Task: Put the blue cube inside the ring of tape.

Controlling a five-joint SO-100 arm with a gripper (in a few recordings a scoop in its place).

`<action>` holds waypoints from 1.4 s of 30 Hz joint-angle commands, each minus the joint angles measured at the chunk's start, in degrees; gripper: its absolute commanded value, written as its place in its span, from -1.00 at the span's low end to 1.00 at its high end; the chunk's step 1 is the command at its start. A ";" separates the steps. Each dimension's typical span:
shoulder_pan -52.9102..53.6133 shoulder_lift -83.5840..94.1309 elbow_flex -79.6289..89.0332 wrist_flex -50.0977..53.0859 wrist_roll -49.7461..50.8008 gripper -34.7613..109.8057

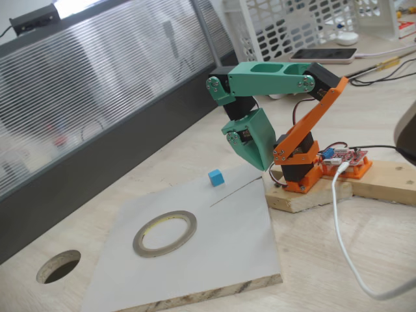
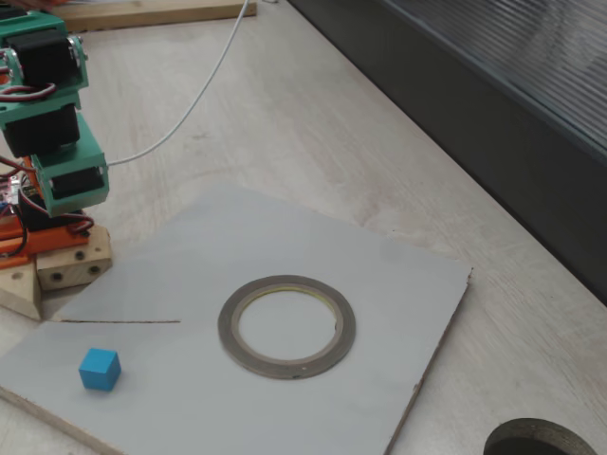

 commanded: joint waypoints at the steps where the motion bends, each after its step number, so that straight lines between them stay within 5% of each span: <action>1: 0.53 4.57 0.18 0.53 0.53 -0.53; 38: 1.41 4.39 -0.62 0.44 0.53 -0.53; 42: 8.09 0.79 -0.88 0.26 0.00 -0.53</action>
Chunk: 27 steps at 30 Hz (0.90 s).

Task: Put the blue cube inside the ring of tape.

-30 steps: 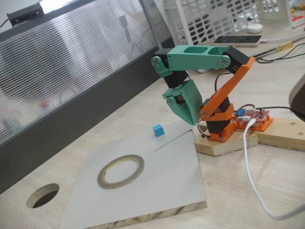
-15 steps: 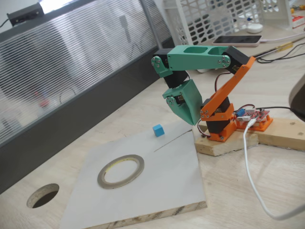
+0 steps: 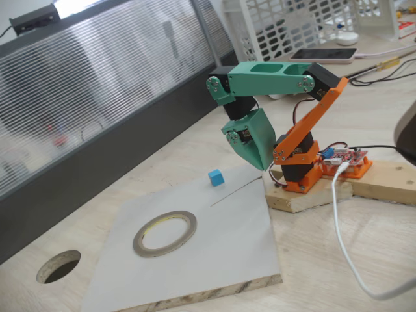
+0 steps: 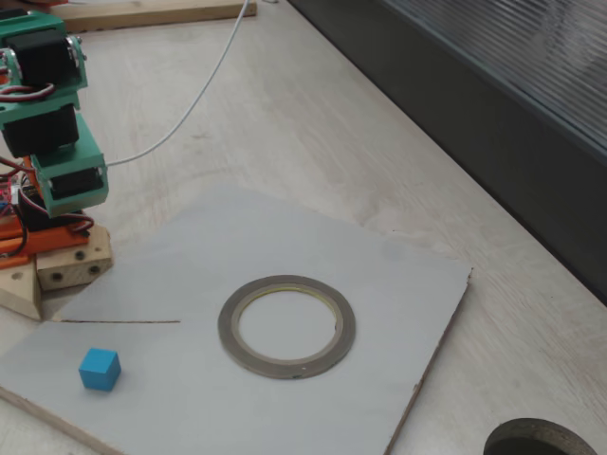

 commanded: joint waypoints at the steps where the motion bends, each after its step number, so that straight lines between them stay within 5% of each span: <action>1: 8.00 -0.53 -0.97 0.35 -0.09 -0.53; 15: 12.66 -12.74 -13.89 0.35 -0.09 -0.53; 27: 12.48 -40.96 -41.40 0.35 -0.09 -0.53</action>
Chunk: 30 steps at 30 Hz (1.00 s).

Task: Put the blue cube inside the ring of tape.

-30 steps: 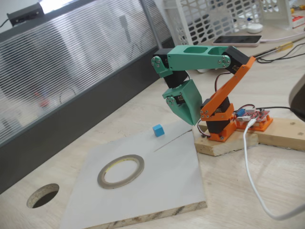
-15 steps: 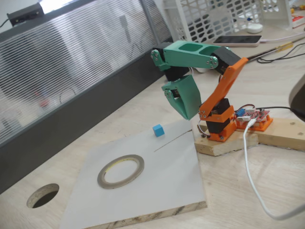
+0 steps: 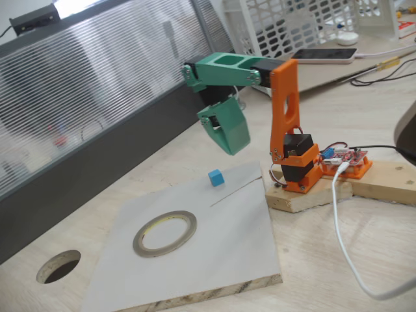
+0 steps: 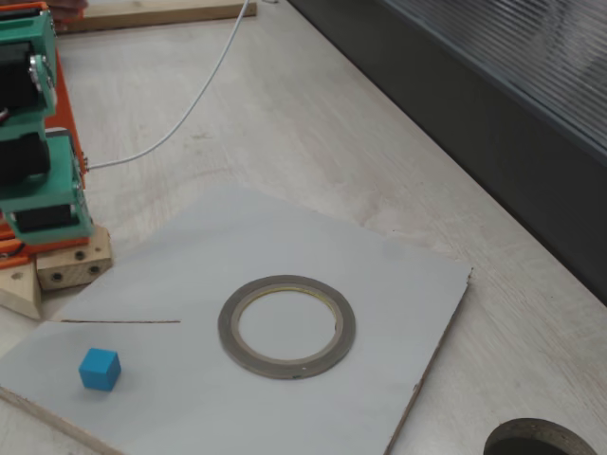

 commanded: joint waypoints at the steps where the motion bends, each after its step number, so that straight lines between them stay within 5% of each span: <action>1: 0.62 -7.47 -9.14 0.44 -0.09 -0.53; 11: 0.26 -20.13 -19.95 0.44 -0.09 -0.53; 19: -9.84 -23.82 -22.94 0.18 0.53 -0.53; 30: -9.32 -26.10 -23.29 -11.25 0.53 -0.53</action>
